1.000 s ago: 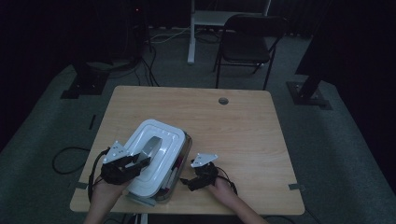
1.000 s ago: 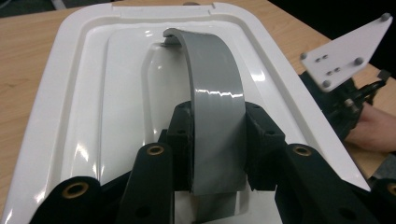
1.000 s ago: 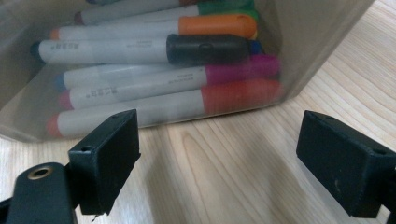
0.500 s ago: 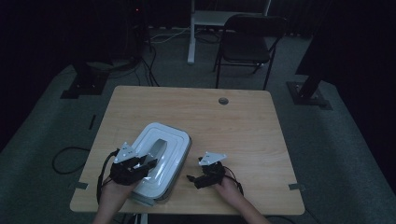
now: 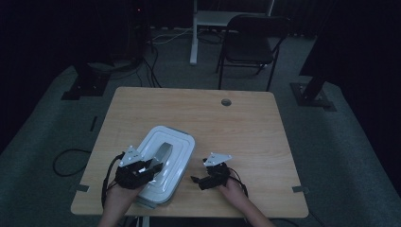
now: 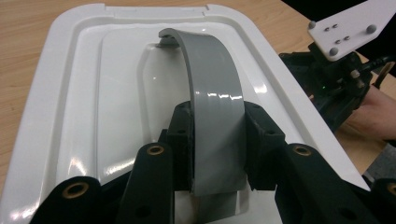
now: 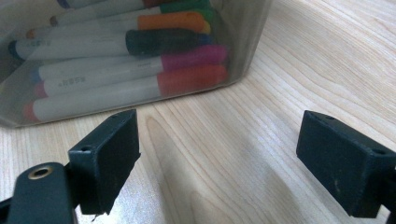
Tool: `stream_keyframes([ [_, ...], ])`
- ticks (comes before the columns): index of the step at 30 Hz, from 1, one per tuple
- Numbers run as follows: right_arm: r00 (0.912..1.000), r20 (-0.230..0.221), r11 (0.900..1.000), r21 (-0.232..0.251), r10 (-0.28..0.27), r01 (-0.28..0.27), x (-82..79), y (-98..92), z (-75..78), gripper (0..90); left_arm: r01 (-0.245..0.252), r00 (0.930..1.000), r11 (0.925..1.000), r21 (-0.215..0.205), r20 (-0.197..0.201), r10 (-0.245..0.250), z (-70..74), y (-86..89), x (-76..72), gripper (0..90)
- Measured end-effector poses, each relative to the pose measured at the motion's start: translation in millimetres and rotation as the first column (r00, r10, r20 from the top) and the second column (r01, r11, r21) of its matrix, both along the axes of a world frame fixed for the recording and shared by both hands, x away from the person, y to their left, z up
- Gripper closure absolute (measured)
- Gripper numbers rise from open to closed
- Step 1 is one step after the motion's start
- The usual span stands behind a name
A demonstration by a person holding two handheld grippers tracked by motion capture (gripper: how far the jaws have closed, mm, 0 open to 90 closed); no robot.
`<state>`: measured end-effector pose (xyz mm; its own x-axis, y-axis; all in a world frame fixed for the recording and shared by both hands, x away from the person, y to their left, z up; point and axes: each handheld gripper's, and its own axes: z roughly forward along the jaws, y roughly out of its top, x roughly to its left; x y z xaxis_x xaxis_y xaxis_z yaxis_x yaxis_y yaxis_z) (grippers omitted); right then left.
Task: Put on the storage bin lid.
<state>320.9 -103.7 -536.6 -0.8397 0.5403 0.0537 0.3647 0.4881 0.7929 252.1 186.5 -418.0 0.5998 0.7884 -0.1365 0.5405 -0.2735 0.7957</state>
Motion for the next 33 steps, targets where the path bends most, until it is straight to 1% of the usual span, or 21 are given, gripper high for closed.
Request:
stream_keyframes([
  [3, 1.0000, 0.000, 1.000, -0.001, -0.001, 0.001, 0.6, -1.1, -0.1, 12.9, -0.001, 1.0000, 1.0000, 0.000, -0.003, 0.001, -0.3, -1.1, -0.8, 68.5],
  [4, 1.0000, -0.003, 1.000, -0.001, -0.002, 0.002, 0.8, -1.4, -0.2, 12.9, 0.000, 1.0000, 1.0000, 0.007, -0.007, 0.000, -1.0, -2.3, -1.0, 68.5],
  [8, 1.0000, -0.005, 1.000, 0.004, -0.003, 0.003, 1.2, -2.5, -0.3, 12.9, -0.001, 1.0000, 0.9999, 0.012, 0.003, 0.001, -2.9, -3.4, -2.4, 68.7],
  [12, 1.0000, -0.006, 1.000, 0.005, -0.006, 0.006, 1.5, -3.5, 0.5, 12.9, 0.017, 0.9998, 0.9998, 0.012, 0.008, -0.017, -2.9, -1.6, -2.0, 67.6],
  [13, 1.0000, -0.003, 1.000, 0.006, -0.006, 0.006, 1.7, -3.9, 0.8, 12.9, 0.016, 0.9999, 0.9998, 0.015, 0.007, -0.016, -2.5, -0.7, -2.3, 63.9],
  [14, 1.0000, -0.004, 1.000, 0.007, -0.008, 0.008, 1.6, -4.5, 1.3, 12.9, 0.021, 0.9997, 0.9995, 0.021, 0.008, -0.022, -1.7, 1.3, -3.2, 57.4],
  [16, 0.9999, 0.001, 1.000, 0.007, -0.011, 0.011, 2.1, -6.2, 2.3, 12.9, 0.021, 0.9996, 0.9997, 0.012, 0.017, -0.021, 0.0, 5.5, -5.0, 53.4],
  [18, 0.9998, 0.000, 1.000, 0.008, -0.018, 0.018, 3.1, -8.3, 3.0, 12.9, 0.026, 0.9994, 0.9996, -0.009, 0.022, -0.026, 2.2, 12.3, -6.4, 46.4],
  [19, 0.9998, 0.002, 1.000, 0.006, -0.022, 0.022, 3.8, -9.4, 3.4, 12.9, 0.021, 0.9993, 0.9995, -0.023, 0.033, -0.020, 3.6, 16.5, -7.2, 46.0],
  [20, 0.9996, 0.002, 1.000, 0.007, -0.028, 0.028, 4.0, -10.5, 4.0, 12.9, 0.027, 0.9989, 0.9986, -0.045, 0.038, -0.026, 5.0, 21.1, -7.6, 43.2],
  [21, 0.9995, 0.005, 0.999, 0.010, -0.031, 0.031, 4.4, -11.8, 4.7, 12.9, 0.034, 0.9988, 0.9969, -0.071, 0.039, -0.032, 6.5, 25.9, -7.8, 38.0],
  [22, 0.9995, 0.005, 0.999, 0.010, -0.031, 0.031, 4.4, -11.8, 4.7, 12.9, 0.034, 0.9988, 0.9969, -0.071, 0.039, -0.032, 6.5, 25.9, -7.8, 33.9],
  [23, 0.9994, 0.005, 0.999, 0.013, -0.036, 0.036, 4.5, -12.8, 5.5, 12.9, 0.034, 0.9982, 0.9946, -0.098, 0.053, -0.028, 9.4, 34.1, -9.2, 33.9],
  [24, 0.9992, 0.009, 0.999, 0.015, -0.040, 0.040, 5.0, -14.7, 6.6, 12.9, 0.023, 0.9976, 0.9942, -0.105, 0.067, -0.016, 11.3, 39.1, -10.3, 25.2],
  [26, 0.9989, 0.007, 0.999, 0.018, -0.047, 0.047, 6.0, -16.3, 7.0, 12.9, -0.006, 0.9965, 0.9933, -0.115, 0.082, 0.016, 13.3, 47.3, -10.2, 23.4],
  [27, 0.9988, 0.006, 0.999, 0.019, -0.049, 0.049, 6.4, -16.7, 7.2, 12.9, -0.009, 0.9959, 0.9931, -0.117, 0.088, 0.019, 13.7, 51.7, -9.2, 18.8],
  [29, 0.9988, 0.006, 0.999, 0.020, -0.049, 0.049, 7.1, -17.0, 7.6, 12.9, -0.032, 0.9910, 0.9902, -0.136, 0.125, 0.050, 13.6, 61.0, -8.0, 18.2],
  [30, 0.9988, 0.006, 0.999, 0.021, -0.049, 0.049, 7.0, -16.8, 8.0, 12.9, -0.056, 0.9864, 0.9855, -0.160, 0.144, 0.079, 13.1, 65.8, -7.3, 15.9],
  [31, 0.9987, 0.007, 0.999, 0.021, -0.050, 0.050, 6.8, -16.6, 8.3, 12.9, -0.080, 0.9815, 0.9804, -0.180, 0.157, 0.109, 12.4, 70.3, -6.5, 8.1],
  [32, 0.9988, 0.007, 0.999, 0.022, -0.049, 0.049, 6.6, -16.4, 8.5, 12.9, -0.095, 0.9785, 0.9769, -0.191, 0.162, 0.127, 11.7, 74.7, -5.3, 1.5],
  [33, 0.9988, 0.005, 0.999, 0.023, -0.048, 0.048, 6.4, -16.3, 8.6, 12.9, -0.111, 0.9737, 0.9749, -0.193, 0.175, 0.146, 10.6, 79.0, -4.3, 0.4],
])
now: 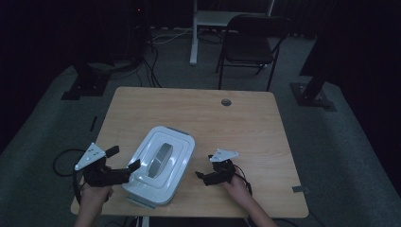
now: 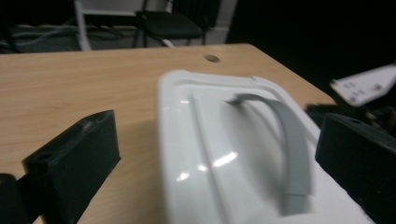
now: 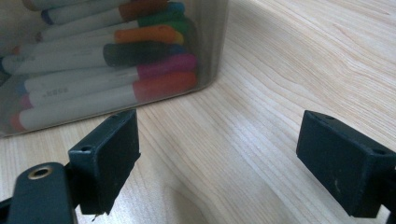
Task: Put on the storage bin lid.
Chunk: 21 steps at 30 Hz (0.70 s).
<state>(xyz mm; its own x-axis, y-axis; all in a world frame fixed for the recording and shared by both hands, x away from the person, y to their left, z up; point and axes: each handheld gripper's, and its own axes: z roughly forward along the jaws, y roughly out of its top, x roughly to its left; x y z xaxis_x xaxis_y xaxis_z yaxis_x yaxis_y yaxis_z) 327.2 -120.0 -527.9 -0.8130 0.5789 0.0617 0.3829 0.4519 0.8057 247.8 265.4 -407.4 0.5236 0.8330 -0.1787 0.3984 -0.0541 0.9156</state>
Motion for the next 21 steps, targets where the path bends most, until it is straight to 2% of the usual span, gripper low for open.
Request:
stream_keyframes([
  [3, 1.0000, 0.000, 1.000, -0.003, 0.001, -0.001, -0.5, 0.5, 0.2, 12.9, -0.041, 0.9991, 0.9990, 0.016, 0.016, 0.041, -5.6, 10.5, 6.0, 0.4],
  [5, 1.0000, -0.001, 1.000, 0.003, 0.002, -0.002, -0.8, 0.7, 0.8, 12.9, -0.073, 0.9972, 0.9963, 0.044, 0.018, 0.073, -12.2, 17.3, 12.6, 0.4],
  [10, 1.0000, 0.002, 1.000, 0.013, 0.006, -0.006, -1.7, 1.4, 2.5, 12.9, -0.122, 0.9924, 0.9918, 0.038, 0.018, 0.122, -36.9, 34.8, 31.5, 0.5],
  [12, 1.0000, 0.000, 1.000, 0.014, 0.006, -0.006, -1.7, 1.4, 2.0, 12.8, -0.140, 0.9900, 0.9898, 0.023, 0.015, 0.140, -48.2, 40.4, 37.7, 0.5],
  [17, 0.9999, -0.011, 1.000, 0.016, 0.008, -0.008, -1.7, 3.0, -0.4, 12.8, -0.175, 0.9840, 0.9845, 0.012, -0.033, 0.175, -77.0, 49.9, 51.1, 0.4],
  [21, 0.9996, -0.020, 0.999, 0.037, 0.018, -0.017, -2.4, 5.7, -1.9, 12.9, -0.203, 0.9756, 0.9788, 0.028, -0.081, 0.204, -95.8, 52.0, 57.4, 0.4],
])
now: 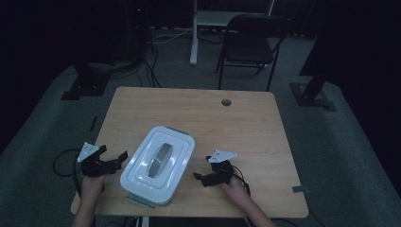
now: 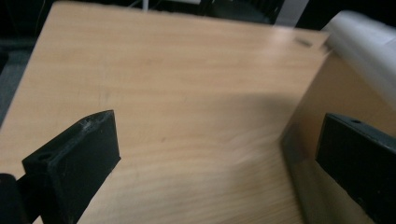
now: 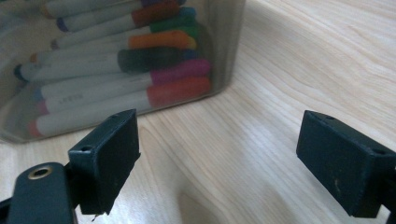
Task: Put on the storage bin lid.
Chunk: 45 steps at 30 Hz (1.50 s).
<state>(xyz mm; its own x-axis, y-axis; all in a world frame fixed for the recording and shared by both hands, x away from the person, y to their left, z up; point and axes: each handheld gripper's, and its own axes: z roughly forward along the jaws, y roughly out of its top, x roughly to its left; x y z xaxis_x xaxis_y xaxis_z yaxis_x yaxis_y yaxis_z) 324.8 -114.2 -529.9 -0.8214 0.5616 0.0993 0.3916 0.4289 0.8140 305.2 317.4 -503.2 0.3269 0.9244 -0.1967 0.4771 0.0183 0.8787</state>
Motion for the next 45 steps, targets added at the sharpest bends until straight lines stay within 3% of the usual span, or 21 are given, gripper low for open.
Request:
stream_keyframes([
  [5, 0.9997, -0.013, 1.000, 0.016, 0.022, -0.022, -2.2, 7.0, -2.4, 12.8, 0.038, 0.9985, 0.9993, -0.004, -0.039, -0.038, -12.4, -3.6, 3.4, 0.4],
  [6, 0.9985, -0.027, 0.998, 0.031, 0.047, -0.046, -3.0, 11.4, -4.5, 12.9, 0.056, 0.9974, 0.9983, 0.013, -0.047, -0.056, -15.2, -8.4, 5.3, 0.5],
  [11, 0.9982, -0.016, 0.998, 0.037, 0.057, -0.056, -6.2, 19.7, -3.5, 12.9, 0.086, 0.9942, 0.9963, 0.008, -0.066, -0.085, -18.7, -15.6, 8.1, 0.4],
  [16, 0.9987, -0.008, 0.998, 0.046, 0.050, -0.049, -7.5, 22.8, -0.7, 12.9, 0.146, 0.9842, 0.9892, -0.011, -0.099, -0.146, -25.0, -24.7, 10.3, 0.4],
  [24, 0.9987, -0.001, 0.997, 0.064, 0.051, -0.050, -7.0, 26.3, 0.8, 12.9, 0.149, 0.9847, 0.9887, 0.014, -0.093, -0.147, -24.0, -31.4, 6.3, 0.5],
  [28, 0.9991, -0.012, 0.997, 0.066, 0.040, -0.039, -4.9, 22.5, 0.1, 12.5, 0.166, 0.9810, 0.9861, -0.005, -0.101, -0.165, -25.9, -35.9, 4.2, 0.4],
  [33, 0.9996, -0.013, 0.998, 0.064, 0.024, -0.023, -1.8, 14.9, 1.8, 12.6, 0.145, 0.9854, 0.9890, 0.031, -0.095, -0.141, -23.5, -48.1, 2.3, 0.4],
  [38, 0.9998, -0.018, 0.998, 0.066, 0.000, 0.001, 3.8, 4.5, 3.7, 12.6, 0.151, 0.9841, 0.9872, 0.050, -0.102, -0.145, -21.4, -59.9, 2.3, 0.5],
  [45, 0.9985, -0.015, 0.997, 0.049, -0.053, 0.053, 11.0, -15.4, 5.4, 12.6, 0.191, 0.9754, 0.9807, 0.041, -0.120, -0.185, -21.2, -81.4, 3.1, 0.4],
])
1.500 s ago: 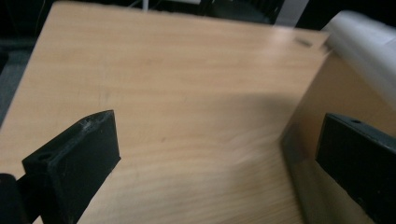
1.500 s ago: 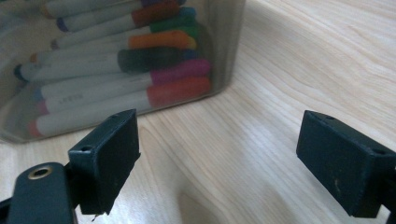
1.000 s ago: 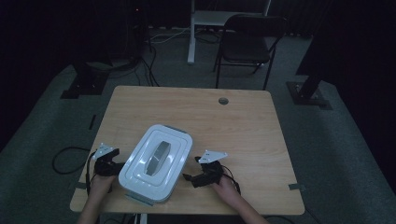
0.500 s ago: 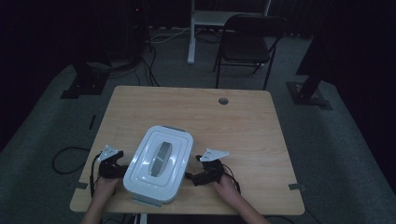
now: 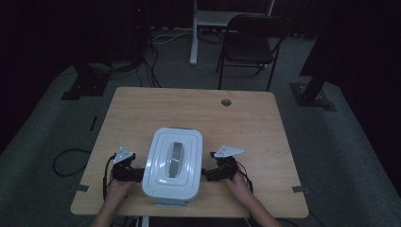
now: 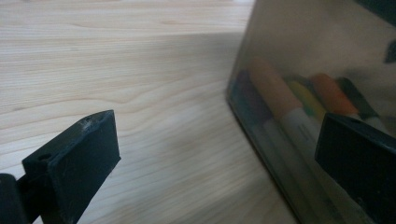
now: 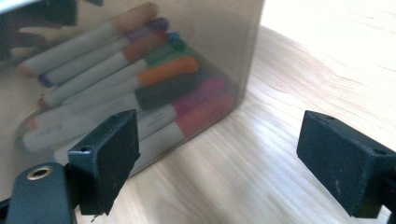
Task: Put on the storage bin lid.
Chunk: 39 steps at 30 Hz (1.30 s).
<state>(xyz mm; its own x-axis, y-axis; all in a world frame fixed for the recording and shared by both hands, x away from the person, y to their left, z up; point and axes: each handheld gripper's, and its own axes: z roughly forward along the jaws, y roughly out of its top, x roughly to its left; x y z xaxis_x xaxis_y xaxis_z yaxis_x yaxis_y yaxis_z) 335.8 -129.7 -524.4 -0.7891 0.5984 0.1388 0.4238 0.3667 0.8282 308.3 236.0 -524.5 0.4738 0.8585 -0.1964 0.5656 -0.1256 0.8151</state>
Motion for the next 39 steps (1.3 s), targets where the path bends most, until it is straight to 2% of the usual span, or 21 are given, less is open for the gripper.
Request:
stream_keyframes([
  [4, 0.9995, 0.000, 0.999, -0.014, -0.030, 0.030, 4.4, -13.6, -0.3, 12.6, 0.021, 0.9998, 0.9996, 0.017, 0.002, -0.021, 1.4, -12.5, 3.2, 0.4],
  [11, 0.9963, 0.005, 0.996, -0.037, -0.086, 0.086, 11.9, -35.0, 0.5, 12.7, 0.060, 0.9982, 0.9980, 0.017, -0.007, -0.060, 1.8, -32.4, 8.8, 0.4],
  [21, 0.9924, 0.010, 0.991, -0.044, -0.123, 0.123, 18.1, -50.9, 2.3, 12.8, 0.117, 0.9932, 0.9930, 0.021, -0.007, -0.117, 1.8, -52.3, 12.0, 0.4],
  [22, 0.9902, 0.013, 0.989, -0.042, -0.139, 0.139, 19.6, -55.5, 2.0, 12.8, 0.119, 0.9929, 0.9927, 0.022, -0.007, -0.119, 1.8, -53.6, 12.6, 0.4],
  [27, 0.9880, 0.012, 0.988, -0.030, -0.154, 0.154, 17.7, -59.8, 0.7, 12.8, 0.119, 0.9929, 0.9928, 0.014, 0.008, -0.119, -0.4, -56.3, 15.5, 0.4],
  [28, 0.9873, 0.011, 0.987, -0.024, -0.159, 0.159, 15.6, -60.6, 0.0, 12.7, 0.120, 0.9925, 0.9924, 0.027, 0.020, -0.121, -0.4, -56.3, 15.9, 0.4],
  [35, 0.9898, 0.020, 0.989, -0.044, -0.141, 0.142, 7.9, -61.5, -1.1, 12.7, 0.124, 0.9915, 0.9910, 0.049, 0.032, -0.126, 0.3, -56.5, 16.9, 0.4],
  [37, 0.9880, 0.037, 0.987, -0.053, -0.150, 0.152, 6.1, -62.9, -1.0, 12.7, 0.123, 0.9914, 0.9910, 0.052, 0.039, -0.125, -0.2, -55.7, 17.1, 0.4],
  [39, 0.9861, 0.035, 0.985, -0.047, -0.163, 0.164, 5.8, -66.0, -0.5, 12.7, 0.119, 0.9916, 0.9909, 0.062, 0.042, -0.122, 0.0, -54.2, 17.3, 0.4],
])
